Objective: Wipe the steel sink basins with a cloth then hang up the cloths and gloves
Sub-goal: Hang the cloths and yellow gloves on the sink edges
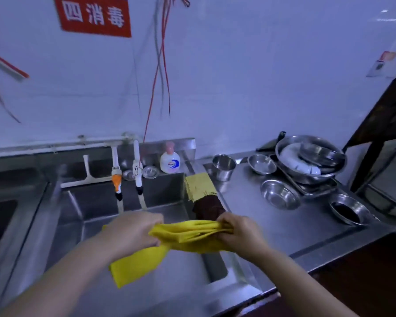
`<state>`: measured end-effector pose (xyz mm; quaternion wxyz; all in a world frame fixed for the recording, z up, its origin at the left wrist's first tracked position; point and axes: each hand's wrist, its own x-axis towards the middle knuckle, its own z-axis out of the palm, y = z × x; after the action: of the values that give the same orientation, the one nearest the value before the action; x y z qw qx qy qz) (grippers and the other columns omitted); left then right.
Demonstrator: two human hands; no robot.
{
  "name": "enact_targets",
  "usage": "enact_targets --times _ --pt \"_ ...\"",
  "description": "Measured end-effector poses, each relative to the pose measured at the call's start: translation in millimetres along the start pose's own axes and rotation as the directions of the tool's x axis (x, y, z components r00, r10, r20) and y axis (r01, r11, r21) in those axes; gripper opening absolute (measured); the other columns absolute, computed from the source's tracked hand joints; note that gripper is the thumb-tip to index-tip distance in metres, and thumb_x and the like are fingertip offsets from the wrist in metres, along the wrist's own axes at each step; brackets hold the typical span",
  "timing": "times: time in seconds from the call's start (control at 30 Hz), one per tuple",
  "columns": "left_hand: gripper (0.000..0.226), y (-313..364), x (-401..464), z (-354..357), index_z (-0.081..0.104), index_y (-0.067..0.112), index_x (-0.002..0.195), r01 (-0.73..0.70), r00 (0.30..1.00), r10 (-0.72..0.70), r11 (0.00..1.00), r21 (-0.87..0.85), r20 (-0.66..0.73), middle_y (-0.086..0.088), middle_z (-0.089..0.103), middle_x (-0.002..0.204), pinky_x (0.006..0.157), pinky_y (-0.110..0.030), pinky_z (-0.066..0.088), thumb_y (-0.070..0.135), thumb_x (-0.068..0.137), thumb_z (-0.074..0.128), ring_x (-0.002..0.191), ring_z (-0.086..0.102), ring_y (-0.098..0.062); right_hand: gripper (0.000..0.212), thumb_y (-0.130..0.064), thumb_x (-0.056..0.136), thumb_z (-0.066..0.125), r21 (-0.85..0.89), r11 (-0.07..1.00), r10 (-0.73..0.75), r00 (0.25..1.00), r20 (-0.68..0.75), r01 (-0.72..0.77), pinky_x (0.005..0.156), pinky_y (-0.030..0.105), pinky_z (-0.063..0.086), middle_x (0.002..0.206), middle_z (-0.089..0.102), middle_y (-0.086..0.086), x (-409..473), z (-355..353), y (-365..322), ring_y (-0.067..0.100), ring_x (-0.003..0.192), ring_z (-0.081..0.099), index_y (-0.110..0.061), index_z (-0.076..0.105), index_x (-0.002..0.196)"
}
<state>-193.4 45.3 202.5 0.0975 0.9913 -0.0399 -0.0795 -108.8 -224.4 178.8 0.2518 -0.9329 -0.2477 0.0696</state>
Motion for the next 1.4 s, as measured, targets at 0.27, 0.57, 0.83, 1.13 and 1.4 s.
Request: enact_targets --times 0.27,0.57,0.83,1.13,1.4 --pt "0.018 -102 32 -95 0.057 0.027 0.090 0.080 0.944 -0.018 0.981 0.178 -0.329 0.008 0.062 0.085 0.069 -0.032 0.045 0.043 0.091 0.049 0.085 0.058 -0.012 0.020 -0.047 0.075 0.068 0.027 0.996 -0.079 0.987 -0.140 0.084 0.064 0.029 0.046 0.074 0.062 -0.007 103 -15 -86 0.012 0.073 0.059 -0.031 0.059 0.080" --pt "0.017 -194 160 -172 0.066 0.025 0.098 0.210 0.890 0.059 0.828 0.520 -0.453 0.002 0.051 0.102 0.073 -0.031 0.030 0.027 0.088 0.052 0.106 0.040 -0.022 0.024 -0.049 0.079 0.062 0.098 0.995 0.021 0.969 -0.247 0.003 0.062 0.030 0.046 0.074 0.063 -0.006 230 6 -149 0.013 0.071 0.058 -0.025 0.060 0.084" --pt "0.029 -219 290 -140 0.069 0.013 0.103 -0.046 0.922 0.109 0.984 0.173 -0.371 -0.009 0.055 0.115 0.084 -0.031 0.040 0.002 0.080 0.055 0.110 0.047 -0.030 0.018 -0.045 0.076 0.067 0.245 0.962 0.193 0.938 -0.288 -0.123 0.064 0.035 0.051 0.069 0.064 -0.007 275 27 -127 0.009 0.068 0.059 -0.027 0.064 0.077" --pt "0.018 -226 317 -84 0.059 0.015 0.107 0.062 0.982 -0.156 0.798 -0.600 -0.106 -0.009 0.061 0.120 0.092 -0.035 0.047 0.016 0.092 0.050 0.108 0.058 -0.027 0.016 -0.042 0.072 0.072 0.184 0.976 0.156 0.964 -0.214 -0.117 0.057 0.022 0.043 0.064 0.061 -0.015 290 41 -101 0.001 0.064 0.056 -0.038 0.058 0.065" --pt "0.038 -232 295 -63 0.058 0.030 0.095 0.213 0.964 -0.247 0.499 -0.840 0.098 0.007 0.059 0.088 0.053 -0.015 0.043 0.052 0.098 0.027 0.076 0.057 -0.007 0.014 -0.042 0.078 0.069 0.151 0.976 0.187 0.959 -0.213 -0.157 0.061 0.027 0.044 0.069 0.061 -0.011 320 50 -97 0.008 0.072 0.057 -0.032 0.060 0.075"
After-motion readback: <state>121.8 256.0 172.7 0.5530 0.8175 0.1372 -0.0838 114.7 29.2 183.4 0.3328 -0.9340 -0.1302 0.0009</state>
